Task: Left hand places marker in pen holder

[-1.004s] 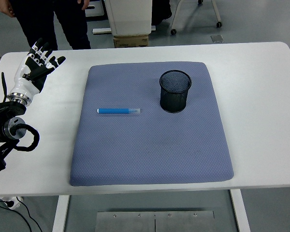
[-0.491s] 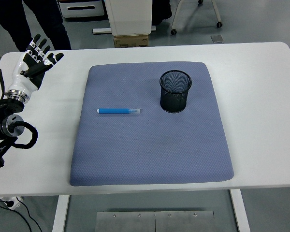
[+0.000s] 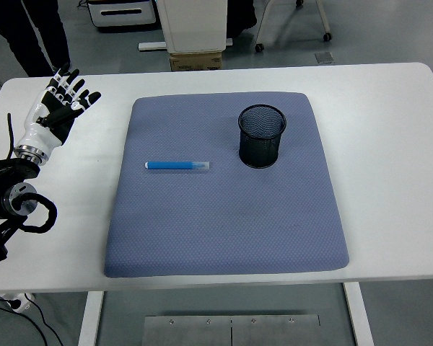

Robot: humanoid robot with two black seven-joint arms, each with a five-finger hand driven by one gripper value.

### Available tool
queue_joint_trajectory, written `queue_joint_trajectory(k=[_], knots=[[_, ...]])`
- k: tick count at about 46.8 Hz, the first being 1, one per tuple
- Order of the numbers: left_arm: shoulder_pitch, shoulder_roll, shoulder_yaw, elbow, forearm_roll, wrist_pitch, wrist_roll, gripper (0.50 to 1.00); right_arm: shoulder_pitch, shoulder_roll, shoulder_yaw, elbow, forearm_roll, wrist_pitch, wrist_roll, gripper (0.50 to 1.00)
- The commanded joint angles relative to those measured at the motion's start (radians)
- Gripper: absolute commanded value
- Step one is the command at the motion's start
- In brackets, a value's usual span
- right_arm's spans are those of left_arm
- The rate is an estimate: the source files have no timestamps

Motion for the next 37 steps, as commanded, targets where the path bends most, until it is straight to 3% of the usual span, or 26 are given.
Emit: queue_joint_trajectory(k=[1, 16, 37], knots=[[0.000, -0.011, 0.005, 0.002, 0.004, 0.007, 0.004, 1.000, 0.000, 0.000, 0.000, 0.000, 0.000, 0.000, 0.000, 1.000], [-0.029, 0.015, 0.070, 0.006, 0.009, 0.009, 0.006, 1.000, 0.000, 0.000, 0.000, 0.000, 0.000, 0.000, 0.000, 1.000], [-0.277, 0.057, 0.504, -0.004, 0.012, 0.024, 0.010, 1.000, 0.000, 0.000, -0.002, 0.000, 0.000, 0.000, 0.000, 1.000]])
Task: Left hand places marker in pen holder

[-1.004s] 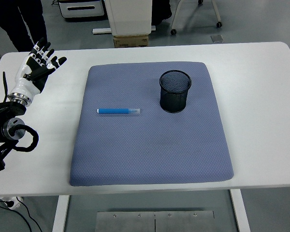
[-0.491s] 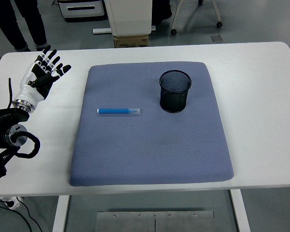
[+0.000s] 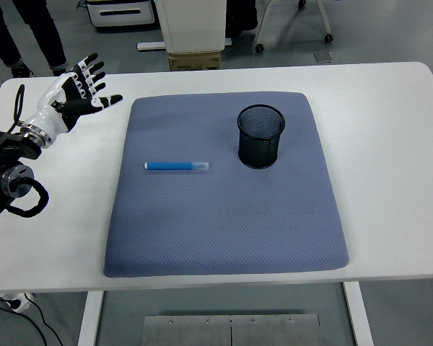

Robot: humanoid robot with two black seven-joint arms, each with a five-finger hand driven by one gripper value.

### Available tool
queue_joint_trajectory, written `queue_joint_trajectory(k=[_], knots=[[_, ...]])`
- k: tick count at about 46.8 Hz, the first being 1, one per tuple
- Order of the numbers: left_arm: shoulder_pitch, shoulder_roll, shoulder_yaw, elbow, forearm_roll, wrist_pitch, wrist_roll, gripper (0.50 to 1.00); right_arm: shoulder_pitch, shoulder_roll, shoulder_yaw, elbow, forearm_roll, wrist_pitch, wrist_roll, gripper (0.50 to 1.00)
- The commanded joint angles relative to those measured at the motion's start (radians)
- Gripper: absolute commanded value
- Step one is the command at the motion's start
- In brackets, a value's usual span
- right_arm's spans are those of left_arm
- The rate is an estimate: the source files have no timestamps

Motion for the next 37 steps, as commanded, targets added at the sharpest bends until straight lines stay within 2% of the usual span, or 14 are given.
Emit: queue_joint_trajectory(k=[1, 7, 12, 24, 29, 37], knots=[[-0.048, -0.003, 0.102, -0.003, 0.004, -0.002, 0.003, 1.000, 0.000, 0.000, 0.000, 0.000, 0.000, 0.000, 0.000, 1.000], [-0.142, -0.023, 0.346, -0.027, 0.004, 0.000, 0.003, 1.000, 0.000, 0.000, 0.000, 0.000, 0.000, 0.000, 0.000, 1.000], [-0.194, -0.060, 0.471, -0.035, 0.004, 0.000, 0.001, 1.000, 0.000, 0.000, 0.000, 0.000, 0.000, 0.000, 0.000, 1.000], [-0.280, -0.068, 0.594, -0.070, 0.009, -0.002, 0.000, 1.000, 0.000, 0.000, 0.000, 0.000, 0.000, 0.000, 0.000, 1.000], [-0.351, -0.112, 0.713, -0.093, 0.110, -0.002, -0.006, 1.000, 0.000, 0.000, 0.000, 0.000, 0.000, 0.000, 0.000, 1.000], [-0.392, -0.124, 0.739, -0.107, 0.243, -0.003, -0.006, 1.000, 0.000, 0.000, 0.000, 0.000, 0.000, 0.000, 0.000, 1.000]])
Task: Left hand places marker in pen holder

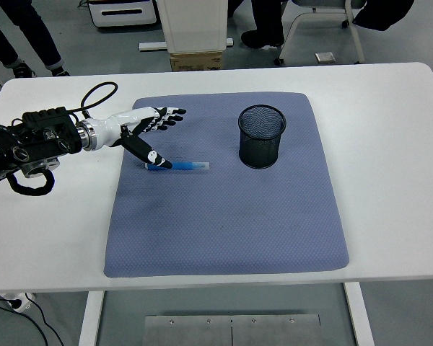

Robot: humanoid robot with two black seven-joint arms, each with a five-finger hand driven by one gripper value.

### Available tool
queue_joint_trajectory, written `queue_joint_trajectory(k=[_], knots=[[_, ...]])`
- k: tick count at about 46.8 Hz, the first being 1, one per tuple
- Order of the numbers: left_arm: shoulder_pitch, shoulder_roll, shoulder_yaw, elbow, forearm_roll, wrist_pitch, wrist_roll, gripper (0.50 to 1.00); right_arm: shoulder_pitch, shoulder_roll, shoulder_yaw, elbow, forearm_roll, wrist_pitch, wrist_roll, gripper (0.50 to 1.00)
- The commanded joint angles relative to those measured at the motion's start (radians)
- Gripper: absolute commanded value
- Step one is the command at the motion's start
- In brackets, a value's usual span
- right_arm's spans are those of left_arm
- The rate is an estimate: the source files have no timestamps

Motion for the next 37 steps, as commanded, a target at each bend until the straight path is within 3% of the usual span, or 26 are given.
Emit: queue_joint_trajectory(k=[1, 6, 15, 37], knots=[[-0.018, -0.002, 0.012, -0.002, 0.054, -0.001, 0.000, 1.000, 0.000, 0.000, 0.000, 0.000, 0.000, 0.000, 0.000, 1.000], [-0.036, -0.014, 0.038, -0.002, 0.111, -0.001, -0.002, 1.000, 0.002, 0.000, 0.000, 0.000, 0.000, 0.000, 0.000, 1.000], [-0.047, -0.030, 0.055, -0.002, 0.298, 0.005, -0.051, 1.000, 0.000, 0.000, 0.000, 0.000, 0.000, 0.000, 0.000, 1.000], [-0.081, -0.065, 0.055, 0.008, 0.344, 0.013, -0.040, 1.000, 0.000, 0.000, 0.000, 0.000, 0.000, 0.000, 0.000, 1.000]])
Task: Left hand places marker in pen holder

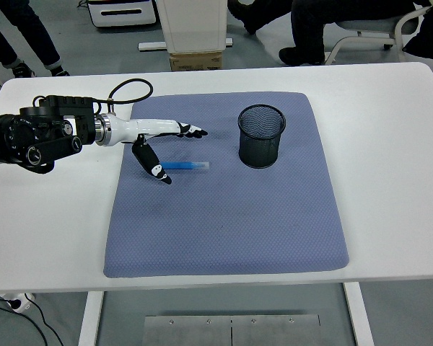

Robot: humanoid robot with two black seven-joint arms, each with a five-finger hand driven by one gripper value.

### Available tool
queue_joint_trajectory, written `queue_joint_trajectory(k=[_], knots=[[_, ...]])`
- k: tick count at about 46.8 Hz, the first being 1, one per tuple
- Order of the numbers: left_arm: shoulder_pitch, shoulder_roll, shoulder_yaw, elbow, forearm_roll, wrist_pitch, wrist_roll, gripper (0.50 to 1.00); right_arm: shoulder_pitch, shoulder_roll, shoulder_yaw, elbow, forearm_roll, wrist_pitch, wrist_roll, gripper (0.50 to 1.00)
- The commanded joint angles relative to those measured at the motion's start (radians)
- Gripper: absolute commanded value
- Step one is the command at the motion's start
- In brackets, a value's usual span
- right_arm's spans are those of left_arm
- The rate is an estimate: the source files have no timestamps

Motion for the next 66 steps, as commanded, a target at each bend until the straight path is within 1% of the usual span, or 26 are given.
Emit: queue_joint_trajectory(k=[1, 9, 15, 24, 33, 36, 37, 39, 43, 46, 47, 50, 52, 56, 59, 66], knots=[[-0.003, -0.008, 0.000, 0.005, 0.023, 0.000, 0.004, 1.000, 0.000, 0.000, 0.000, 0.000, 0.000, 0.000, 0.000, 1.000], [-0.004, -0.030, 0.000, 0.005, 0.031, 0.000, 0.013, 1.000, 0.000, 0.000, 0.000, 0.000, 0.000, 0.000, 0.000, 1.000], [-0.003, -0.041, 0.000, 0.006, 0.032, -0.001, 0.064, 1.000, 0.000, 0.000, 0.000, 0.000, 0.000, 0.000, 0.000, 1.000], [-0.003, -0.048, 0.002, 0.014, 0.077, -0.001, 0.093, 1.000, 0.000, 0.000, 0.000, 0.000, 0.000, 0.000, 0.000, 1.000], [-0.003, -0.061, 0.002, 0.016, 0.081, -0.003, 0.101, 0.997, 0.000, 0.000, 0.000, 0.000, 0.000, 0.000, 0.000, 1.000], [-0.003, -0.064, 0.002, 0.014, 0.083, -0.004, 0.102, 0.947, 0.000, 0.000, 0.000, 0.000, 0.000, 0.000, 0.000, 1.000], [-0.003, -0.064, 0.002, 0.014, 0.083, -0.004, 0.104, 0.924, 0.000, 0.000, 0.000, 0.000, 0.000, 0.000, 0.000, 1.000], [-0.003, -0.064, 0.002, 0.014, 0.091, -0.004, 0.109, 0.898, 0.000, 0.000, 0.000, 0.000, 0.000, 0.000, 0.000, 1.000], [-0.003, -0.064, 0.002, 0.014, 0.112, -0.004, 0.109, 0.813, 0.000, 0.000, 0.000, 0.000, 0.000, 0.000, 0.000, 1.000], [-0.003, -0.064, 0.002, 0.014, 0.121, -0.004, 0.109, 0.769, 0.000, 0.000, -0.002, 0.000, 0.000, 0.000, 0.000, 1.000], [-0.003, -0.064, 0.002, 0.014, 0.124, -0.004, 0.109, 0.760, 0.000, 0.000, 0.000, 0.000, 0.000, 0.000, 0.000, 1.000], [-0.003, -0.064, 0.002, 0.014, 0.124, -0.004, 0.109, 0.754, 0.000, 0.000, 0.000, 0.000, 0.000, 0.000, 0.000, 1.000], [-0.003, -0.064, 0.002, 0.016, 0.124, -0.004, 0.109, 0.728, 0.000, 0.000, -0.002, 0.000, 0.000, 0.000, 0.000, 1.000], [-0.003, -0.064, 0.002, 0.014, 0.124, -0.004, 0.109, 0.704, 0.000, 0.000, 0.000, 0.000, 0.000, 0.000, 0.000, 1.000], [-0.003, -0.065, 0.002, 0.014, 0.124, -0.004, 0.109, 0.675, 0.000, 0.000, 0.000, 0.000, 0.000, 0.000, 0.000, 1.000], [-0.003, -0.065, 0.002, 0.014, 0.124, -0.004, 0.109, 0.646, 0.000, 0.000, 0.000, 0.000, 0.000, 0.000, 0.000, 1.000]])
